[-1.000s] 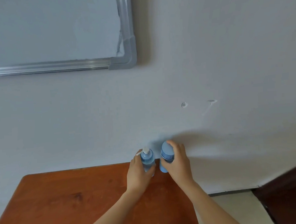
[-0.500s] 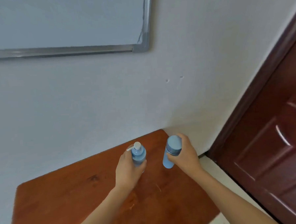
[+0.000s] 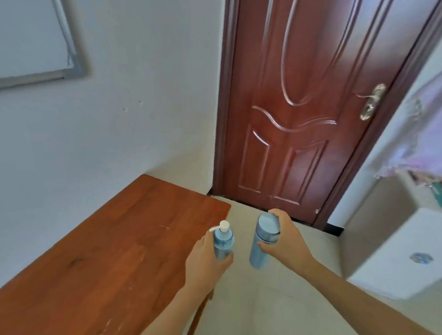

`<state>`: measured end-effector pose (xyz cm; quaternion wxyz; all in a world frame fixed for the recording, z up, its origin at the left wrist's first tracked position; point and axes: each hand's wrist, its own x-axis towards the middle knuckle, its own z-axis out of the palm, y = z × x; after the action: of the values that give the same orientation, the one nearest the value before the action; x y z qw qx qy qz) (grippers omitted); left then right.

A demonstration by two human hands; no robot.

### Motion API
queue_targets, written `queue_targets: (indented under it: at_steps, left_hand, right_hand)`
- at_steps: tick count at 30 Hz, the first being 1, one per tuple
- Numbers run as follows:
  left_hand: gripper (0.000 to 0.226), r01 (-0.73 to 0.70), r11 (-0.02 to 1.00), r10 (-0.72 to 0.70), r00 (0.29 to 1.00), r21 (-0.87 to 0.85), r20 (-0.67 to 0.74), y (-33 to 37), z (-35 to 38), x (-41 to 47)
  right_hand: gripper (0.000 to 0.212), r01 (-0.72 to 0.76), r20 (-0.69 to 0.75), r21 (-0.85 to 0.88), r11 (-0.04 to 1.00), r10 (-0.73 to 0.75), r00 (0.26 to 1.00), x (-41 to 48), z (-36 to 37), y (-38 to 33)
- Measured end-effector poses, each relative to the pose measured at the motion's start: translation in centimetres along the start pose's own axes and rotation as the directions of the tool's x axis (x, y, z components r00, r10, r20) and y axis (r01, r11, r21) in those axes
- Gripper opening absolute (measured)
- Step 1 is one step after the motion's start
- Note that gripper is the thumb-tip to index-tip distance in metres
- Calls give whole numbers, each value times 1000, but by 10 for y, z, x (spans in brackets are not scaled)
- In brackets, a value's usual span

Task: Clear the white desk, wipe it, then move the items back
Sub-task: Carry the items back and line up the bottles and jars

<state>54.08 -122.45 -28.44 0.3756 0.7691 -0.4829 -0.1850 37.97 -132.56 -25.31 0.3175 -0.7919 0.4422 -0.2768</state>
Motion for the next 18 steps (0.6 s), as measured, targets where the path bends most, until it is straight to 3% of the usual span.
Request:
queue_targets:
  at_steps: [5, 18]
  left_hand:
    - [53, -170, 985, 170, 973, -16, 153, 60, 67, -36]
    - [48, -280, 941, 339, 796, -190, 502, 209, 249, -228]
  right_hand:
    - [66, -150, -166, 10, 989, 149, 975, -90, -78, 53]
    - [70, -453, -380, -6, 892, 417, 826, -368, -265, 178]
